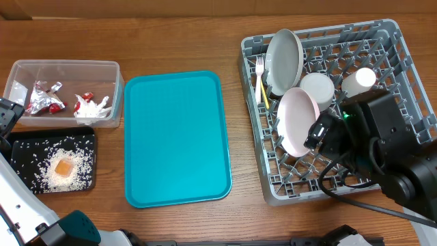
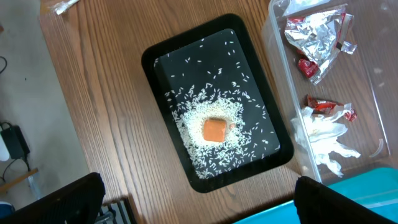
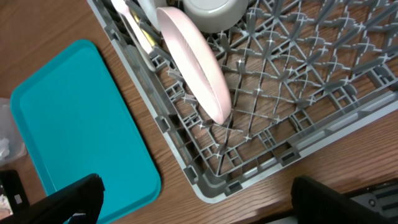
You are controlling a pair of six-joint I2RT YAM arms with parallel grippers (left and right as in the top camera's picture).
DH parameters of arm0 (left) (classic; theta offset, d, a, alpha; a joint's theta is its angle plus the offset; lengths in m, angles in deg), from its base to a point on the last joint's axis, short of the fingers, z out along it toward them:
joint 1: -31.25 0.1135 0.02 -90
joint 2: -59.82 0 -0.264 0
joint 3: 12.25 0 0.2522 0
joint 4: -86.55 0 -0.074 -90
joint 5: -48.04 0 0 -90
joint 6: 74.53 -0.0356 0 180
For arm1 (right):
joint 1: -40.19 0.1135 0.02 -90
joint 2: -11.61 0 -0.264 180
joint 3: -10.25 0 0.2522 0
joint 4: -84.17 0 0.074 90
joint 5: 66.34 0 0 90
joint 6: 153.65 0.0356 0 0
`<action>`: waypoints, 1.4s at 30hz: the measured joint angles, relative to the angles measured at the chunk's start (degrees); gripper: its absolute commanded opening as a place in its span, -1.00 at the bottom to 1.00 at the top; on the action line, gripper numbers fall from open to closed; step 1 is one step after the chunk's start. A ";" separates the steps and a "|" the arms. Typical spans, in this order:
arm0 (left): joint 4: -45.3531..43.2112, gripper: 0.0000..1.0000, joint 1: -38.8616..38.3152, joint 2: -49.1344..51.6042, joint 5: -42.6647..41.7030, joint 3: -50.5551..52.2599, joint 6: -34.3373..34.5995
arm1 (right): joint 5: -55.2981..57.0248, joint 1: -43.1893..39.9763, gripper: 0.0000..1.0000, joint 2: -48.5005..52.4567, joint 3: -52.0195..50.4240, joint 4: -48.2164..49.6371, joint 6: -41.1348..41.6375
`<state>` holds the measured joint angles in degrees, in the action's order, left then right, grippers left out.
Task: Sort waste into correct bins and load items into the dishwasher rack
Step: 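Release the plate and withdraw the right gripper from the rack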
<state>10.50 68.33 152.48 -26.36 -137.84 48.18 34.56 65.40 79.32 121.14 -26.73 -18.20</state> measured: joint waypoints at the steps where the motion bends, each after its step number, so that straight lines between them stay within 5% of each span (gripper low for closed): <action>1: 0.00 0.99 0.00 0.00 0.00 0.00 0.00 | -0.15 0.00 1.00 0.15 0.00 0.02 0.00; 17: 0.00 0.99 0.00 0.00 0.02 0.00 0.00 | 2.69 0.00 1.00 0.59 -0.11 0.20 -0.31; 21: 0.00 0.99 0.00 0.00 0.00 0.00 0.00 | 4.57 -0.26 1.00 -3.61 -4.24 6.36 -0.44; 28: 0.09 1.00 0.04 0.00 -0.17 0.00 0.00 | 4.90 -7.41 1.00 -25.16 -27.52 24.48 -1.60; 42: 0.02 1.00 0.04 0.00 -0.39 0.02 0.00 | -8.61 -17.79 1.00 -56.06 -73.00 67.17 -18.67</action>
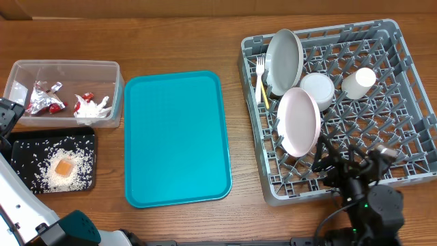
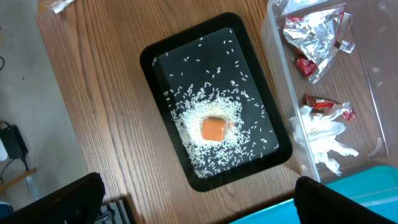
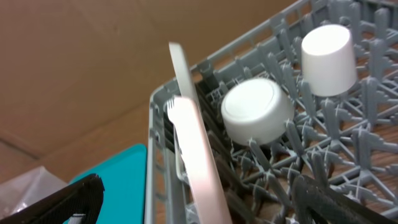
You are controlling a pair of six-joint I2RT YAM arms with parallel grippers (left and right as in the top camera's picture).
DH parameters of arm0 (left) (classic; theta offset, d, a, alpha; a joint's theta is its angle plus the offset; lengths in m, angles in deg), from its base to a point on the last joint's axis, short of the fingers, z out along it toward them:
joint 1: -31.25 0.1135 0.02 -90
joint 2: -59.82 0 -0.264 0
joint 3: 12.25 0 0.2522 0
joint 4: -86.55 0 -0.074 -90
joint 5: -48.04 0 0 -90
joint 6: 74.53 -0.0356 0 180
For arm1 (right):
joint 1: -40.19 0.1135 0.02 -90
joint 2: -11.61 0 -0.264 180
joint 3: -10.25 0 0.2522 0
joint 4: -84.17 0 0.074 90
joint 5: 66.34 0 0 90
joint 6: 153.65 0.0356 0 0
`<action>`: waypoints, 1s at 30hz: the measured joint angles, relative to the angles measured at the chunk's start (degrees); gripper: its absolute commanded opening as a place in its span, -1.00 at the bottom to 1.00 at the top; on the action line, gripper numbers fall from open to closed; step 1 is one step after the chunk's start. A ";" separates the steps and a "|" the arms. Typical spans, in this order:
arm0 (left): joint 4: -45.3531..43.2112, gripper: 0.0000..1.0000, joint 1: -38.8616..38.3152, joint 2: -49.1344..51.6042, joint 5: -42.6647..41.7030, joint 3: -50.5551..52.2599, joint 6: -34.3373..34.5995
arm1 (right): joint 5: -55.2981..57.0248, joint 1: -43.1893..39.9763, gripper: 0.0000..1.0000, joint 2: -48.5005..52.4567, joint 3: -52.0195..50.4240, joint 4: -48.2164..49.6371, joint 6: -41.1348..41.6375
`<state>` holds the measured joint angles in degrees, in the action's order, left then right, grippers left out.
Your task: Sort waste into correct bins and load items into the dishwasher rack
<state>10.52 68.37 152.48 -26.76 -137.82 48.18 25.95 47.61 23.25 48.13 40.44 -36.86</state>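
The grey dishwasher rack (image 1: 410, 48) at the right holds a grey plate (image 1: 284, 60), a pink plate (image 1: 298, 121), a white bowl (image 1: 317, 90), a white cup (image 1: 359, 80) and a fork (image 1: 260, 68) beside a yellow utensil. My right gripper (image 3: 199, 202) is open and holds nothing; it sits low at the rack's near edge, facing the pink plate (image 3: 199, 155). A clear bin (image 1: 65, 67) holds foil wrappers (image 2: 314, 31) and tissue (image 2: 323, 134). A black tray (image 2: 214, 99) carries rice and an orange chunk (image 2: 214, 129). My left gripper (image 2: 199, 205) hangs open above it.
A bare teal tray (image 1: 176, 137) lies in the middle of the wooden table. The left arm's base (image 1: 8, 117) is at the far left edge. The right arm's body (image 1: 369, 205) is at the table's front edge below the rack.
My right arm has moved from above the rack's right middle to the table's front edge and now looks across the rack from low down. The left arm and all objects are unchanged.
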 measured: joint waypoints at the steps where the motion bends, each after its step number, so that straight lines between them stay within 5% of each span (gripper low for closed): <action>1: -0.02 1.00 0.00 0.00 0.00 0.00 0.00 | -0.94 -0.15 1.00 -1.31 -2.69 2.60 -0.85; 11: -0.02 1.00 0.00 0.00 0.00 0.00 0.02 | -3.50 -1.77 1.00 -10.16 -21.88 25.11 -4.87; 30: -0.02 1.00 0.00 0.00 0.00 0.00 0.02 | -7.80 -11.19 1.00 -10.80 -23.06 25.46 -14.71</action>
